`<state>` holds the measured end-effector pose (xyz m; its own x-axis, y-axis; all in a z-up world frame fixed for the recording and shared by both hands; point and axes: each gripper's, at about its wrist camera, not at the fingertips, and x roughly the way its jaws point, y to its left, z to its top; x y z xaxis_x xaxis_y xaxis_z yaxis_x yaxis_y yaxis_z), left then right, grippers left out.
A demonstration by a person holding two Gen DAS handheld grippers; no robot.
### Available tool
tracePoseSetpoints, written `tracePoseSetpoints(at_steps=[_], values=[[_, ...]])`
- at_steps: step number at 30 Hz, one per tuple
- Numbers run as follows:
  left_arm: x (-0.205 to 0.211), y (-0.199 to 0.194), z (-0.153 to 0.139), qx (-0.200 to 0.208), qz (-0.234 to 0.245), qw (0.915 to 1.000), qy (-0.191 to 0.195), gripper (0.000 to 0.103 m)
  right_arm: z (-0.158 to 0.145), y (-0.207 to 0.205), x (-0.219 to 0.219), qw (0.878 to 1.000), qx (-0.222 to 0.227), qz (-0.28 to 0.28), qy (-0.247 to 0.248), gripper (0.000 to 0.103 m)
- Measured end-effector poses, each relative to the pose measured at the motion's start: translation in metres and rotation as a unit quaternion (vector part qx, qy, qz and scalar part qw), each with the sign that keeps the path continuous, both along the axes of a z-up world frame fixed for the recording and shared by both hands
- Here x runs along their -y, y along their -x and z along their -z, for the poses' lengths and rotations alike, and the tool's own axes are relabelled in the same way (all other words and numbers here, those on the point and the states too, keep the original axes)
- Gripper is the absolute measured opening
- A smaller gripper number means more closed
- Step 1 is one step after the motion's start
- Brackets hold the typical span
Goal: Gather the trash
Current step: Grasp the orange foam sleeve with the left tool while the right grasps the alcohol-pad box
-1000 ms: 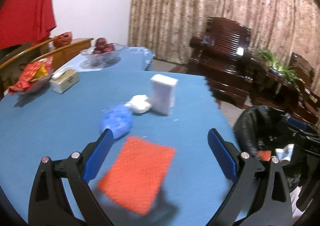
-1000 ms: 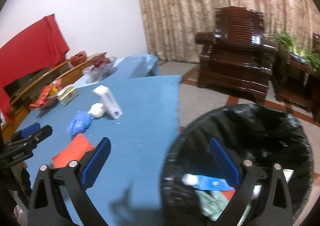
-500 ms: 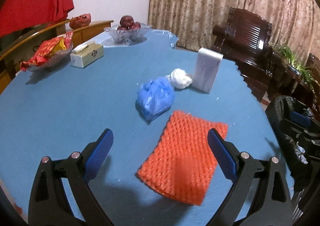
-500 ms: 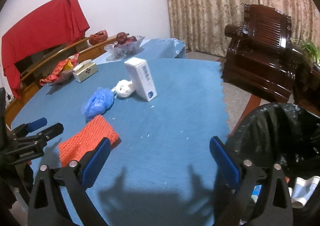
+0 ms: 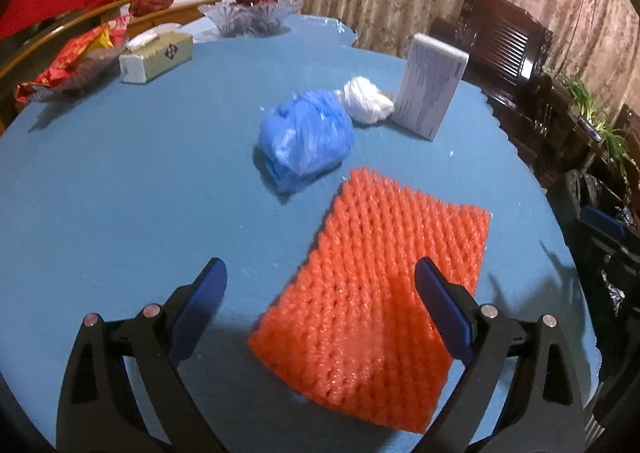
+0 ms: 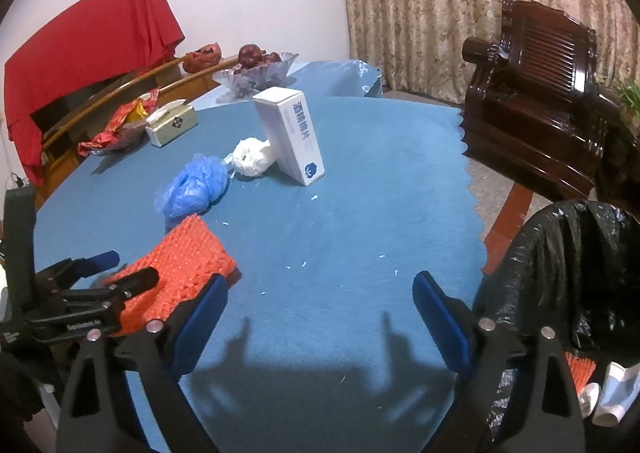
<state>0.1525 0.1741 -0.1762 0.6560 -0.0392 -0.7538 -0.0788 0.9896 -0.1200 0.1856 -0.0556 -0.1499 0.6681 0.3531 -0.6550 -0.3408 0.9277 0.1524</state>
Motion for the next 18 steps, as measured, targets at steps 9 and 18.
tracePoseSetpoints(at_steps=[9, 18], values=[[0.007, 0.0, 0.007, -0.007, 0.027, 0.9985, 0.046, 0.044, 0.001, -0.003, 0.0, 1.0, 0.0, -0.002, 0.001, 0.091], [0.012, 0.007, -0.018, 0.03, 0.032, 0.9974, 0.057, 0.012, -0.007, -0.007, -0.001, 1.0, 0.011, -0.001, -0.001, 0.091]])
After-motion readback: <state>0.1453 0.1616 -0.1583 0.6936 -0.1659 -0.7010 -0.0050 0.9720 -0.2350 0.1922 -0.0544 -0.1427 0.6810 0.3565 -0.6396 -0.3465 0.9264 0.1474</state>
